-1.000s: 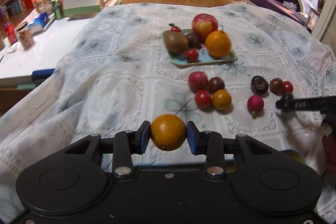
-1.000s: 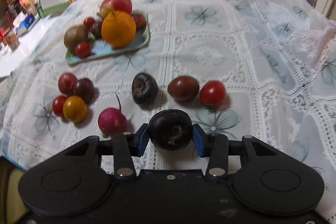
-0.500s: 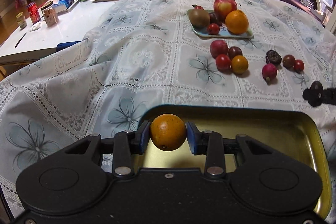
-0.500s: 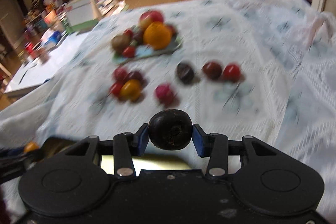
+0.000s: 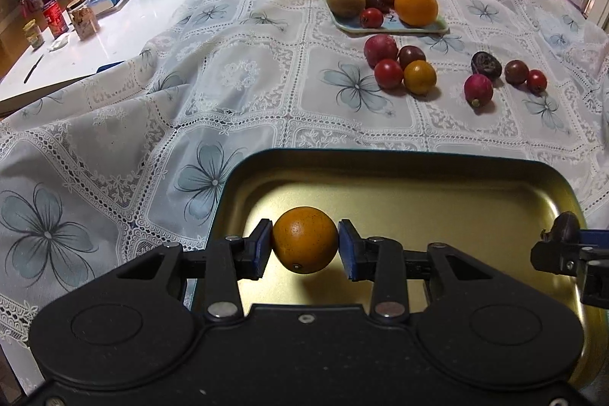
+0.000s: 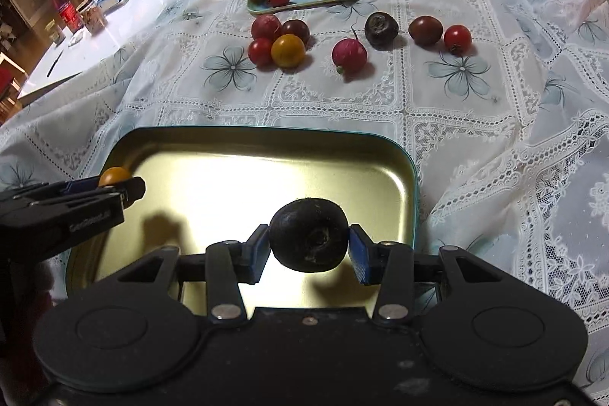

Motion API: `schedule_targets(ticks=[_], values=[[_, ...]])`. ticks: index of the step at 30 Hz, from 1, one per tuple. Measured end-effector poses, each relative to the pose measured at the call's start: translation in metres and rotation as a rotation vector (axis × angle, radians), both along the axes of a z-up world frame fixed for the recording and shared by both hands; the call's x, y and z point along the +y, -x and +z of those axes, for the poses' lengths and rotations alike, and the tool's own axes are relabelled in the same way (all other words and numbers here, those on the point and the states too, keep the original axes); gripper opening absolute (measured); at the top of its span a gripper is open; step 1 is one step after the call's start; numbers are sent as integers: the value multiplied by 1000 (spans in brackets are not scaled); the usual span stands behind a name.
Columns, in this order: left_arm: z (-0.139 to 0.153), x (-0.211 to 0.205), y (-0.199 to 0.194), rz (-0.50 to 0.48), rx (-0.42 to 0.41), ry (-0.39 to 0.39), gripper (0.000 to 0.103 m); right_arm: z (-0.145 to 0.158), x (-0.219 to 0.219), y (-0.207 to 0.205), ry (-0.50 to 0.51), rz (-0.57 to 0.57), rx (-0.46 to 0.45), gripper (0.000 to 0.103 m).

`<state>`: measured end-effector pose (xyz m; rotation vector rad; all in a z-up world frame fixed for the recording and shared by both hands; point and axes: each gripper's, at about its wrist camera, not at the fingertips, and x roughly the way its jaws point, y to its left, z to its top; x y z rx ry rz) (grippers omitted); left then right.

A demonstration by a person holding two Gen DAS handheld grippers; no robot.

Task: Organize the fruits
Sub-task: 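Carry the orange with the left tool while the right tool carries the plum, releasing both into the tray, then move both tools back over the loose fruits on the cloth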

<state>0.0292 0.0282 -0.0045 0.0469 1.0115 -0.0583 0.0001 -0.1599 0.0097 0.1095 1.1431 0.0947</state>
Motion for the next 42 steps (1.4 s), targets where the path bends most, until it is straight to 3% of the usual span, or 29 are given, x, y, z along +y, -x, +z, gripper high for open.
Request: schedule_targets(ticks=[10, 42], values=[[2, -1, 3, 0, -25, -22, 48, 8, 6, 6, 71, 20, -73, 46], [1, -3, 2, -2, 12, -5, 50, 6, 7, 4, 37, 30, -39, 45]])
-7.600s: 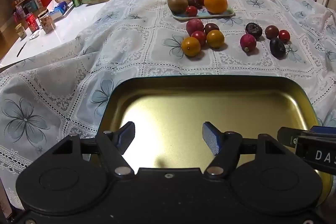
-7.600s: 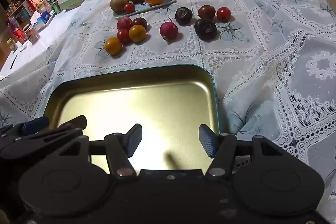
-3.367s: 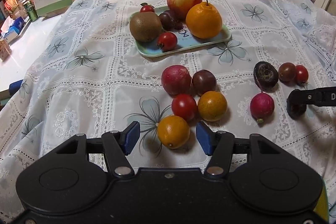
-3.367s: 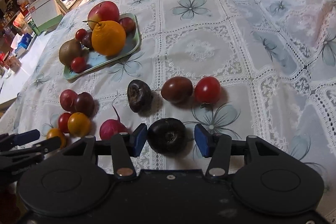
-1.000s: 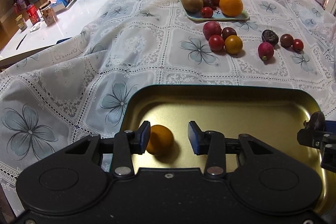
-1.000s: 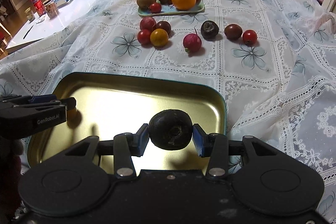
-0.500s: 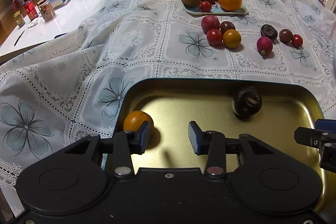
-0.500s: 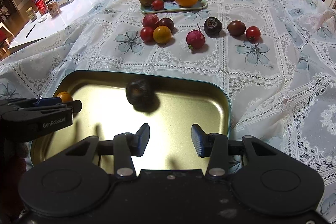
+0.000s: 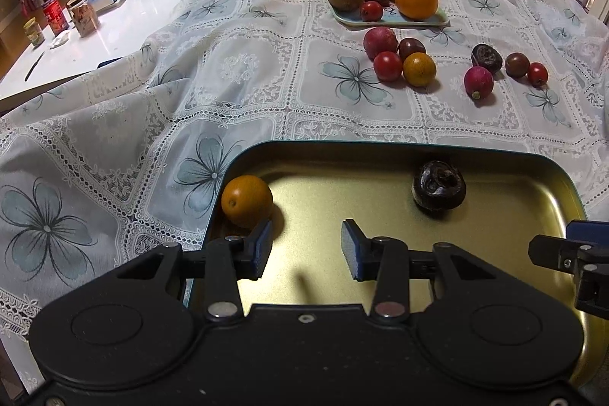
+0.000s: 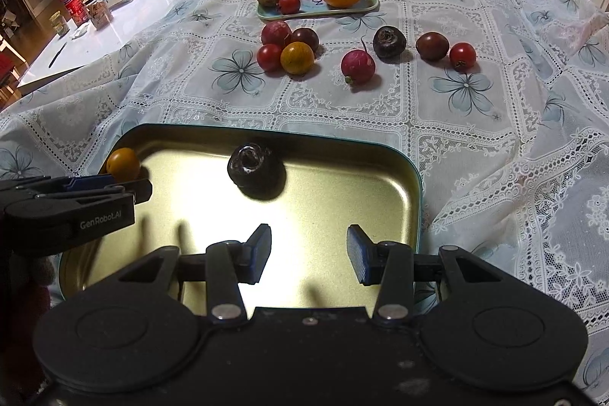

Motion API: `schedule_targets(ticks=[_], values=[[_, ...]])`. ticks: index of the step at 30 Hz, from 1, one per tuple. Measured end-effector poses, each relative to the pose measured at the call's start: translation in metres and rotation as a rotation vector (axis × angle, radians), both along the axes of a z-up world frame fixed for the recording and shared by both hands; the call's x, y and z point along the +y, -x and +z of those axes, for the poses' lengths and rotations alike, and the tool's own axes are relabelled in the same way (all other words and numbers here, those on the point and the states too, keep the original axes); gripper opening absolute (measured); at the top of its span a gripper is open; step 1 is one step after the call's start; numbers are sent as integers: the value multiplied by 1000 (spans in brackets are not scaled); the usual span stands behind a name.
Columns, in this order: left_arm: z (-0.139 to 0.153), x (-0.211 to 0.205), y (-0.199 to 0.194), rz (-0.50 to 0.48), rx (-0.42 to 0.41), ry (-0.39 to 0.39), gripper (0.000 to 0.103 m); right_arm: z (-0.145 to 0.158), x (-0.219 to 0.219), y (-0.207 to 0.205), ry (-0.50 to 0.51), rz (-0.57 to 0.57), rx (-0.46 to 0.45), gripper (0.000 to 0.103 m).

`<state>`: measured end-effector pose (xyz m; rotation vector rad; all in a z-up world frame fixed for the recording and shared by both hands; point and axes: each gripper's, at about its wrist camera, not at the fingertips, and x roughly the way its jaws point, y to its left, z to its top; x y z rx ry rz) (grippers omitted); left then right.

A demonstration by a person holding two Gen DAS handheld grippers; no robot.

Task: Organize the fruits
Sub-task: 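Move both tools back over the loose fruits on the cloth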

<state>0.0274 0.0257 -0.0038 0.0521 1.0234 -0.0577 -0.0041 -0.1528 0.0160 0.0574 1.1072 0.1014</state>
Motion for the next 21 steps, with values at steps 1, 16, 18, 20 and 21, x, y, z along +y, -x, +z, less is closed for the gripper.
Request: schedule_targets(ticks=[1, 16, 18, 20, 21], values=[[1, 0, -1, -1, 0, 3, 50, 0, -1, -1, -4, -1, 3, 45], [32, -12, -84, -67, -40, 24, 50, 26, -86, -101, -37, -212, -17, 45], [33, -15, -101, -69, -39, 13, 50, 27, -100, -122, -27, -253, -23, 46], [32, -18, -118, -81, -28, 30, 50, 26, -111, -142, -28, -287, -17, 46], [32, -19, -128, -87, -15, 42, 50, 26, -113, -151, -30, -288, -17, 46]])
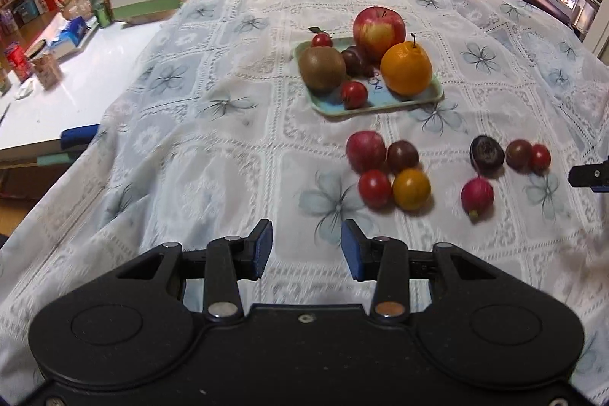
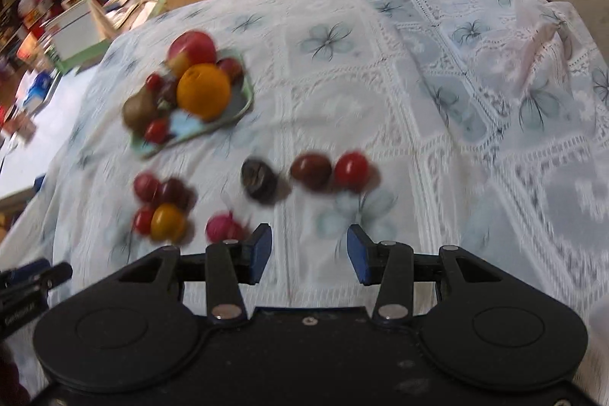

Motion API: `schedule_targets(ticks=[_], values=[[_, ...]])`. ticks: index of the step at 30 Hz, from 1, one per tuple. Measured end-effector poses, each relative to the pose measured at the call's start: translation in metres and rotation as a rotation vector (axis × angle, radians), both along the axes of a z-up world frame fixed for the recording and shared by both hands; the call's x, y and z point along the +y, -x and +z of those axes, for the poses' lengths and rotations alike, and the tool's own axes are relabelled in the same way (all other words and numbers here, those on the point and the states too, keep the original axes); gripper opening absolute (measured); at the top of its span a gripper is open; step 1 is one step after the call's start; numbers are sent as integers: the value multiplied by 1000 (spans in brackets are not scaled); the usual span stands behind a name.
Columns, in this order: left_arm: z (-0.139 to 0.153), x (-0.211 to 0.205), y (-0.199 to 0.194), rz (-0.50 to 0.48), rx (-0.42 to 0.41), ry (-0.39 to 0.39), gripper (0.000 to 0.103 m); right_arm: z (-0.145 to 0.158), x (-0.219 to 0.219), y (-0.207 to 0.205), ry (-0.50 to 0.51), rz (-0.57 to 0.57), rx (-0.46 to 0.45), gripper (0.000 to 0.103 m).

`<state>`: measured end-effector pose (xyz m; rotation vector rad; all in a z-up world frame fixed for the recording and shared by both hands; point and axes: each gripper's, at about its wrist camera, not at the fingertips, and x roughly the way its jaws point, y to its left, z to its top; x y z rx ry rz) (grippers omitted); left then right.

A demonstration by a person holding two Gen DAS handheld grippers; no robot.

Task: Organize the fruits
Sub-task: 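Move both tools back over the loose fruits on the cloth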

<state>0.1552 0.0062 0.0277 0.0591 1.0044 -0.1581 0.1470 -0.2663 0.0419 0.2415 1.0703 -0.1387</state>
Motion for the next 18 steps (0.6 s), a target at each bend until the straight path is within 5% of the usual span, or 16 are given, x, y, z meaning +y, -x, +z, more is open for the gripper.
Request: schedule_targets(ticks=[11, 18], values=[[-22, -31, -71, -56, 90, 49, 50, -27, -19, -62, 120, -30, 59, 46], [-39, -52, -93, -93, 96, 1, 50, -41, -26, -57, 46, -44, 62, 46]])
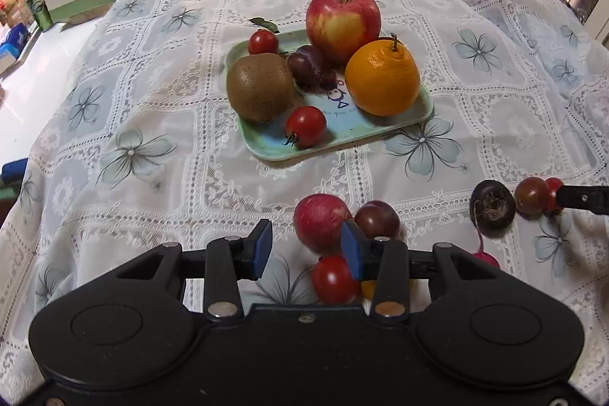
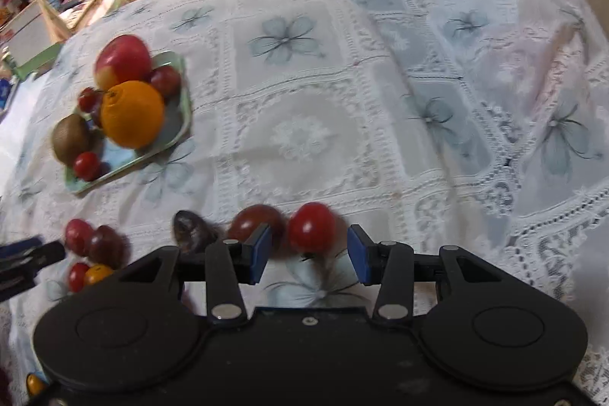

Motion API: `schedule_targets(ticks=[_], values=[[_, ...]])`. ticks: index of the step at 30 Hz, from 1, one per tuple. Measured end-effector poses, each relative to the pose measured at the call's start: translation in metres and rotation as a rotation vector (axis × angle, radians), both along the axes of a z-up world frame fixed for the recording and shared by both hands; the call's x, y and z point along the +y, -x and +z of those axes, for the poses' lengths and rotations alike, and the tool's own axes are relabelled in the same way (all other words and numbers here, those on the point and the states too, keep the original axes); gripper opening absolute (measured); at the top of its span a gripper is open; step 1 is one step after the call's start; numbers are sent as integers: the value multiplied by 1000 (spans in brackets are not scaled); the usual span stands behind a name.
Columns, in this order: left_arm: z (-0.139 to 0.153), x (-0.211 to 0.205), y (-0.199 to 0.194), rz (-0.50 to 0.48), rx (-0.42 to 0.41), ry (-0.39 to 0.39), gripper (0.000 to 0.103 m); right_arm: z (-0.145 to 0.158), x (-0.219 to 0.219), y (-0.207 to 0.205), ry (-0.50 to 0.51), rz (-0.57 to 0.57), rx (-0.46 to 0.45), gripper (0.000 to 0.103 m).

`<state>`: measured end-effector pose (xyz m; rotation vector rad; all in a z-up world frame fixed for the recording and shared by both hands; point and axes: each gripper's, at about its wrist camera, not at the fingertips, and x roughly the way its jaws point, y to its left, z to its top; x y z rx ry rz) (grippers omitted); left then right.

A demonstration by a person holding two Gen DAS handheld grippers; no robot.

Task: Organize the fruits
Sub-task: 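Move both tools back over the loose fruits on the cloth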

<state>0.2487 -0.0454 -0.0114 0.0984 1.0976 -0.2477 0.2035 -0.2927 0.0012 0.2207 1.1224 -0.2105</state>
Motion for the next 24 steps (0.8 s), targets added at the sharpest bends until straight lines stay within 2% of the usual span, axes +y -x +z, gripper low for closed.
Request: schedule_targets(ticks=[4, 7, 11, 14, 16, 20, 24], values=[[-5, -5, -8, 3, 7, 25, 50, 8, 6, 5, 48, 2, -65, 46], [-11, -13, -12, -12, 19, 12, 50, 11, -1, 7, 9, -4, -72, 46], [-15, -19, -16, 11, -8, -23, 53, 11, -11, 8, -7, -49, -71, 46], [-18, -16, -20, 55, -11, -28, 63, 7, -14, 7, -19, -66, -56, 46], [-20, -8, -25, 106, 7, 0, 70, 6, -13, 7, -17, -71, -52, 46], [-22, 10, -42, 220, 65, 114, 69, 4, -10, 6, -6, -68, -50, 46], [-14, 13, -51, 229, 43, 104, 62, 4, -8, 7, 4, -59, -50, 46]])
